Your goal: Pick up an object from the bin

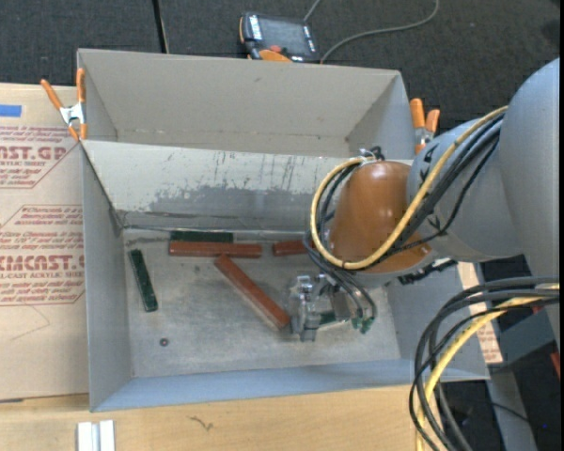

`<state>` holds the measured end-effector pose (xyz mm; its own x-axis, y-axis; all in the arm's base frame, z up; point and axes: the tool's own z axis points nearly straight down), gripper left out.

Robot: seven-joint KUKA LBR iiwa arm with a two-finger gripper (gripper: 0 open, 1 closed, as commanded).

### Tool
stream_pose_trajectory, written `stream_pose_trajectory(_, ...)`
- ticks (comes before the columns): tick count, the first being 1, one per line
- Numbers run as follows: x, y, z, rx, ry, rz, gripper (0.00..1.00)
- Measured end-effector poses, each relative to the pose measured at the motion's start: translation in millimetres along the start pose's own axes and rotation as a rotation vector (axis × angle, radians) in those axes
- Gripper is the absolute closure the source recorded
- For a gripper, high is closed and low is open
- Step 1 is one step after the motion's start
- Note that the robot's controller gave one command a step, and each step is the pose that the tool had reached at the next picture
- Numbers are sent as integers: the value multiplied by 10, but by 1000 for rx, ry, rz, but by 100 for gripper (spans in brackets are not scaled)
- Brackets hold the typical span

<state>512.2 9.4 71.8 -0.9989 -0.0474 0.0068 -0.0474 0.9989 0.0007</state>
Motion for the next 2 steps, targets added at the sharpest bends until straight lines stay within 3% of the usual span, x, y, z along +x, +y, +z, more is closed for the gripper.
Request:
stream_pose_trajectory(1, -16, 2, 4, -1, -9, 0, 0)
stream_pose_trajectory(2, -456, 401, 15, -3, -11, 40, 0)
